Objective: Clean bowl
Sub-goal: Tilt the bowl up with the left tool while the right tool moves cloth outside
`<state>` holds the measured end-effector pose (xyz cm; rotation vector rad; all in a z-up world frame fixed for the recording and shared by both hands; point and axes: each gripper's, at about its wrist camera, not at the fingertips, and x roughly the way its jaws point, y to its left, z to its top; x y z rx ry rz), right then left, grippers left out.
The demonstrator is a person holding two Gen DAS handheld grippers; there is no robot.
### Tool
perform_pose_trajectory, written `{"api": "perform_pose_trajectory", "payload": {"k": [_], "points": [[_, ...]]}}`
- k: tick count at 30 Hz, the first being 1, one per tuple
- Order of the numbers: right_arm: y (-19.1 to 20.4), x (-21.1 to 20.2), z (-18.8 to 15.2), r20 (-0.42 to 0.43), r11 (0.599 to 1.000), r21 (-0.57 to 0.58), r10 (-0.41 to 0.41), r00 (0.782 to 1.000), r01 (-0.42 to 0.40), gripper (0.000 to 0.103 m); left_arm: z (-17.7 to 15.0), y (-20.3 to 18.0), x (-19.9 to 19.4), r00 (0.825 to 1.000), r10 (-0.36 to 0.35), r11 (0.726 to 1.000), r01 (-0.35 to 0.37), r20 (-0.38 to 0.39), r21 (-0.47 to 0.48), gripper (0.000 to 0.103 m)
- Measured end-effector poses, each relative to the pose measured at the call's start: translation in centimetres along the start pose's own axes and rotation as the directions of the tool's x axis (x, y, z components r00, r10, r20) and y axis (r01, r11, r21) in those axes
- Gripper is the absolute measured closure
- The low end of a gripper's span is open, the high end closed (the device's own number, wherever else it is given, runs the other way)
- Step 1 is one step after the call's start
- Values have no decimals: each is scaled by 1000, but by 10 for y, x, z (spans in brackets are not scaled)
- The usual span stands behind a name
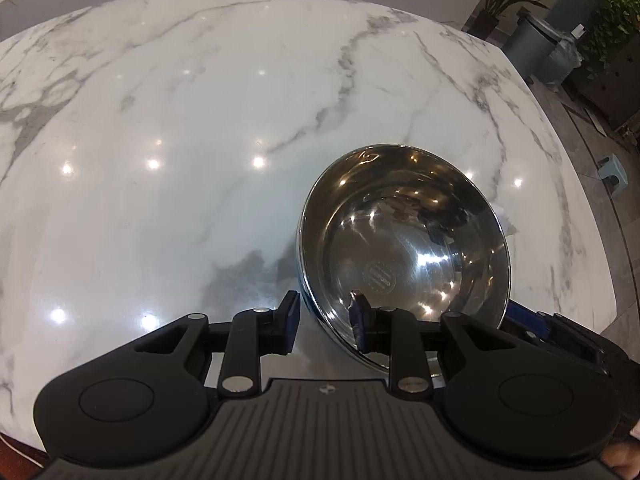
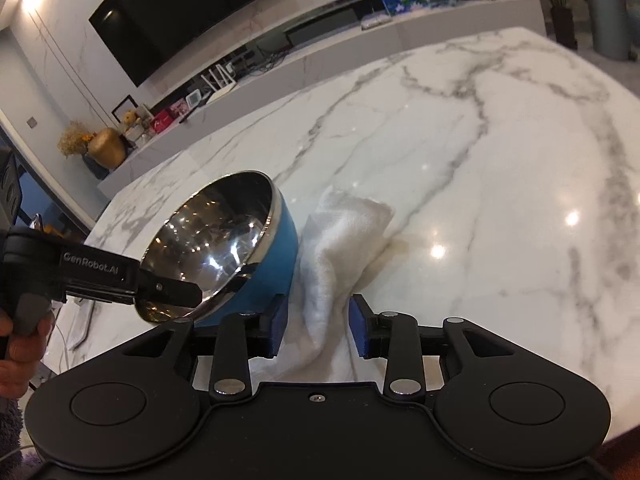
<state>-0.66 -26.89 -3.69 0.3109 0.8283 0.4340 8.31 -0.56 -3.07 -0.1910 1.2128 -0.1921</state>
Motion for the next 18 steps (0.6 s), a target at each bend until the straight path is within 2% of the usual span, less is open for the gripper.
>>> {"api": "perform_pose_trajectory", "payload": {"k": [5, 9, 11, 12, 13, 15, 18], "points": [[14, 6, -3, 8, 997, -63, -49, 999, 50, 69, -1, 1, 2, 999, -28, 999, 26, -28, -39, 61], [17, 11, -5, 22, 994, -77, -70, 997, 71, 70, -1, -3, 4, 999, -24, 999, 23, -31, -23, 61], [17, 14, -5, 23, 993, -83, -77, 997, 78, 87, -2, -4, 5, 999, -22, 1000, 21, -29, -15, 61], [18, 16, -5, 22, 993, -87, -80, 997, 81, 90, -3, -6, 5, 1000, -13, 1000, 13, -26, -1, 61], [18, 17, -5, 21, 993, -88, -80, 997, 81, 91, -4, -7, 6, 1000, -3, 1000, 3, -23, 16, 62], [18, 19, -5, 18, 993, -86, -80, 997, 81, 93, -6, -10, 6, 1000, 15, 999, -14, -19, 51, 71], [17, 21, -4, 13, 995, -71, -72, 997, 73, 93, -6, -10, 4, 1000, 23, 997, -22, -15, 68, 73]]}}
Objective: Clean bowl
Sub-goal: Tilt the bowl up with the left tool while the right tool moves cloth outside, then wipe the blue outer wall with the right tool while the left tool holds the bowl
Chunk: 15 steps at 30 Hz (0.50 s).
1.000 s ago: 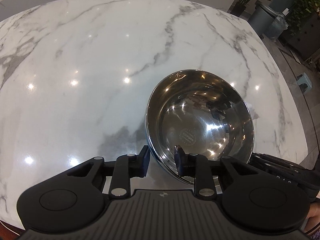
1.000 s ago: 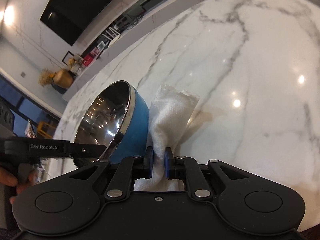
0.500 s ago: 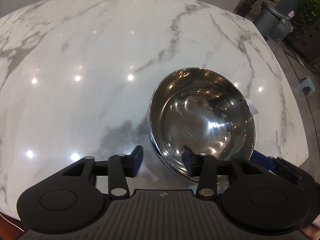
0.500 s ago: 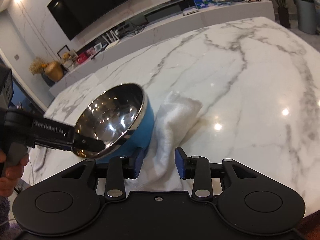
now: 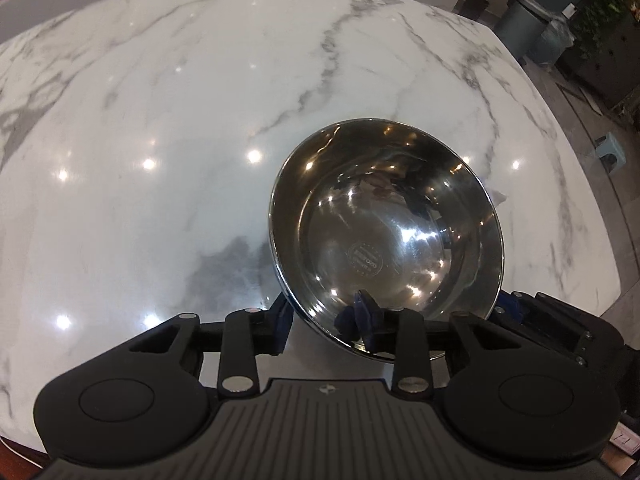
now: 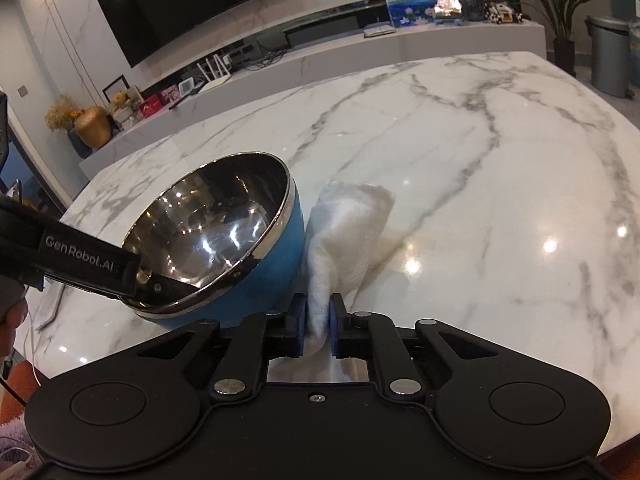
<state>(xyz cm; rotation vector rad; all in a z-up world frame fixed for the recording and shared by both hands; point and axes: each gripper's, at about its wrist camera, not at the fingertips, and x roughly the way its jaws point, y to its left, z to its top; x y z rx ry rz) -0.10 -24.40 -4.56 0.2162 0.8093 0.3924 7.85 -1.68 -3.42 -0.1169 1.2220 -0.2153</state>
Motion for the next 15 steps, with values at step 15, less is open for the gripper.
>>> {"api": "perform_pose_trajectory", "payload": {"k": [15], "points": [[-21, -17, 22, 39, 985, 136, 107, 994, -111, 94, 12, 11, -1, 1000, 4, 1000, -4, -2, -2, 84]]}}
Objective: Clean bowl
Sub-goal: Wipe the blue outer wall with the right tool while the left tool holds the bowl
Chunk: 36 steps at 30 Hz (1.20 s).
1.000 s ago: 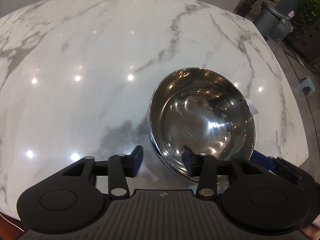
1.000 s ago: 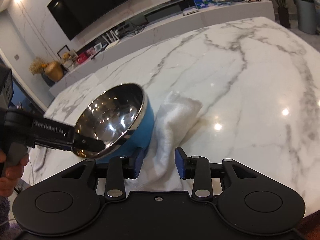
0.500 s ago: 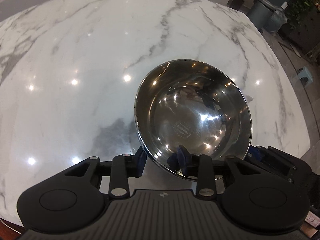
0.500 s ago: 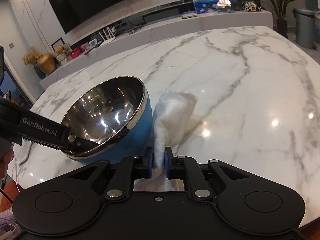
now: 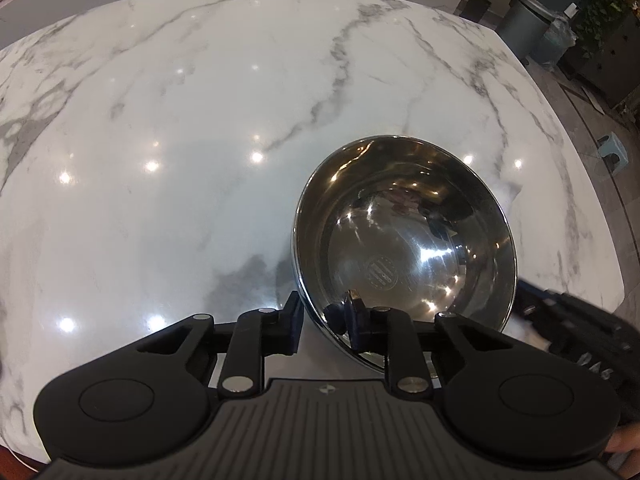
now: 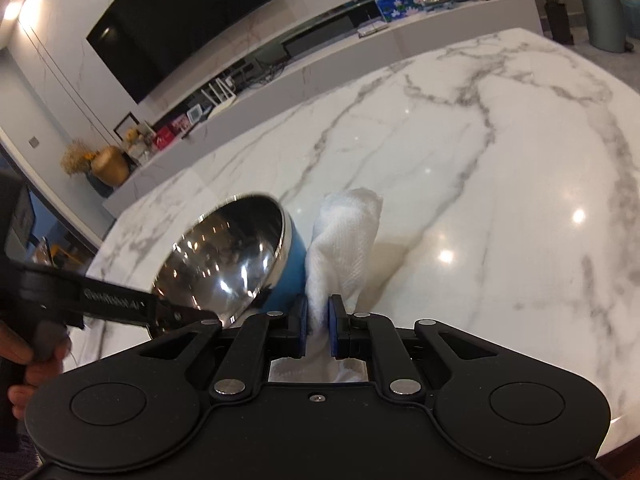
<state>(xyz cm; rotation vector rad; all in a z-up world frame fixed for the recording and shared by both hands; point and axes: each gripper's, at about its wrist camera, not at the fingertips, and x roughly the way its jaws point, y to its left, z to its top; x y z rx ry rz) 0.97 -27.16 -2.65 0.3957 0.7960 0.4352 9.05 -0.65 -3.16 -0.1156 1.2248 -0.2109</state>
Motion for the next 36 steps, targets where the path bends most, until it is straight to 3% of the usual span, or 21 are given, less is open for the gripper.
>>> {"api": "perform_pose_trajectory", "payload": {"k": [11, 17, 22, 27, 36], "points": [[-4, 6, 1, -14, 1000, 19, 17, 1000, -17, 93, 4, 3, 3, 1000, -14, 1000, 14, -5, 8, 84], [-5, 19, -6, -87, 999, -1, 36, 996, -36, 93, 7, 9, 4, 999, -50, 997, 51, -14, 58, 84], [-17, 30, -2, -160, 995, 30, 102, 982, -98, 93, 6, 18, 5, 996, -89, 995, 89, 5, 39, 84], [-21, 32, 9, -207, 992, 15, 123, 971, -122, 93, 4, 16, 1, 996, -79, 997, 78, 47, 28, 83], [-26, 30, 37, -231, 980, -58, 174, 957, -192, 93, 6, 12, 1, 997, -58, 997, 57, 42, 43, 84]]}}
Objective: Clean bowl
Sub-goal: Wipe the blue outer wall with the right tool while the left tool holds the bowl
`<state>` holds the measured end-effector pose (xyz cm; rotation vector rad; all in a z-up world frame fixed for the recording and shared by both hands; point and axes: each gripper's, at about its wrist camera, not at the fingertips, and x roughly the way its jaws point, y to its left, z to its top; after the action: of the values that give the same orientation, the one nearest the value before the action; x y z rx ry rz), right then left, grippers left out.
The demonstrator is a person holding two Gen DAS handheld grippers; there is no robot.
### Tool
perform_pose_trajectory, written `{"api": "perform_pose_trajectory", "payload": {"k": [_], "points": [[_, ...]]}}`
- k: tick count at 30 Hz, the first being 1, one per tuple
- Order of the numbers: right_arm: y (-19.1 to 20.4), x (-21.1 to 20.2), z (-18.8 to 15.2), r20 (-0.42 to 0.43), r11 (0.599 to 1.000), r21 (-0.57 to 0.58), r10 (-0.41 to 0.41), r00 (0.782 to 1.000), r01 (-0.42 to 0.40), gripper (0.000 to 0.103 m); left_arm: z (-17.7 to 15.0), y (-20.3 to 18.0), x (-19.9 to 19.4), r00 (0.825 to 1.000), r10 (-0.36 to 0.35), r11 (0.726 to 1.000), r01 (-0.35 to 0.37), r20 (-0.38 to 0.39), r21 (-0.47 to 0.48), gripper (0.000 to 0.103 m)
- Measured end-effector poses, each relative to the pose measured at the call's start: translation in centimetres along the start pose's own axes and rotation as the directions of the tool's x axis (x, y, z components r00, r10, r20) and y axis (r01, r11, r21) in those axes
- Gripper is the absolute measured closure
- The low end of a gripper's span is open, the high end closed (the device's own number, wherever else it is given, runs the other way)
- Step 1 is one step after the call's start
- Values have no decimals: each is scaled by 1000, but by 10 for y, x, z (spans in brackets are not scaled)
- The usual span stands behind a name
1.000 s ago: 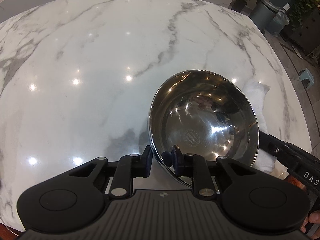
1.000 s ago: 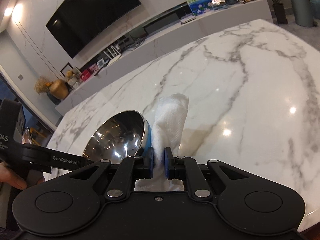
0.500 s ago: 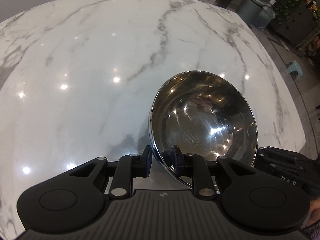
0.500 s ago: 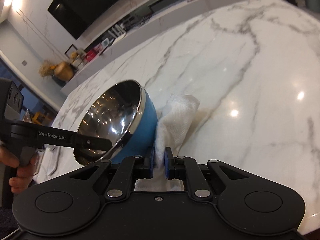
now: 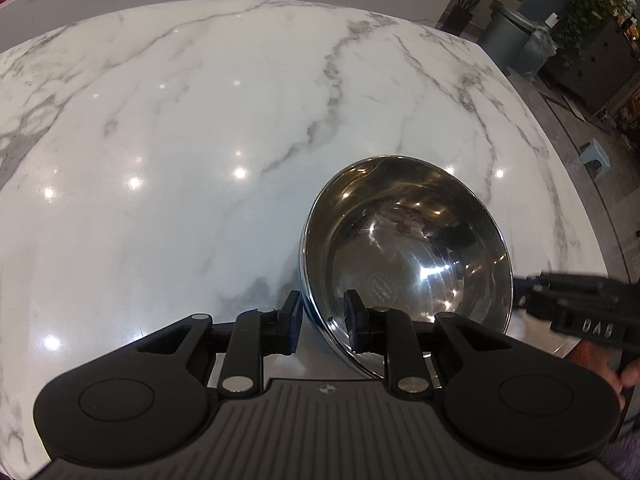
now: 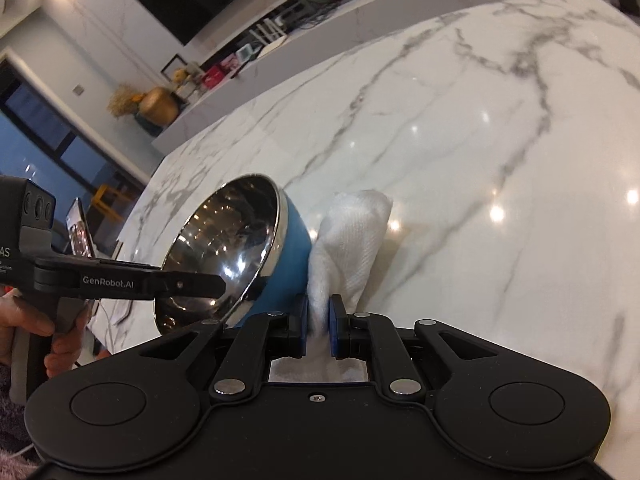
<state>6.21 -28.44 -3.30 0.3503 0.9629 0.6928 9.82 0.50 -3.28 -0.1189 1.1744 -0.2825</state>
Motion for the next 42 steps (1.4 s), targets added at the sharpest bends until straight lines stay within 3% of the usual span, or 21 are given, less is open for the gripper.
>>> {"api": "perform_pose_trajectory", "payload": {"k": [6, 11, 17, 25, 31, 33, 35, 42], "points": [[0, -13, 25, -3, 996, -68, 49, 999, -49, 93, 0, -2, 0, 1000, 10, 999, -9, -16, 34, 84], [12, -6, 34, -54, 981, -193, 21, 998, -31, 93, -1, -4, 0, 1000, 22, 999, -21, -18, 50, 84], [8, 5, 31, -95, 975, -217, 17, 995, -38, 93, -1, -4, 0, 1000, 23, 998, -22, -19, 53, 84], [17, 32, 18, -198, 952, -306, -49, 979, -14, 93, 0, -4, 0, 999, 24, 999, -23, -21, 49, 84], [19, 33, 19, -209, 947, -321, -60, 976, -11, 93, 0, 1, 0, 1000, 4, 1000, -4, -26, 13, 84], [19, 33, 20, -213, 946, -325, -62, 975, -11, 93, 0, 3, -1, 1000, 0, 1000, 0, -31, -10, 75], [19, 35, 20, -214, 944, -330, -63, 975, -11, 93, -1, 4, -2, 999, -2, 1000, 1, -36, -26, 73], [11, 35, 20, -199, 963, -269, -38, 979, -17, 93, 0, 4, 0, 1000, -5, 1000, 5, -23, -25, 77]]}}
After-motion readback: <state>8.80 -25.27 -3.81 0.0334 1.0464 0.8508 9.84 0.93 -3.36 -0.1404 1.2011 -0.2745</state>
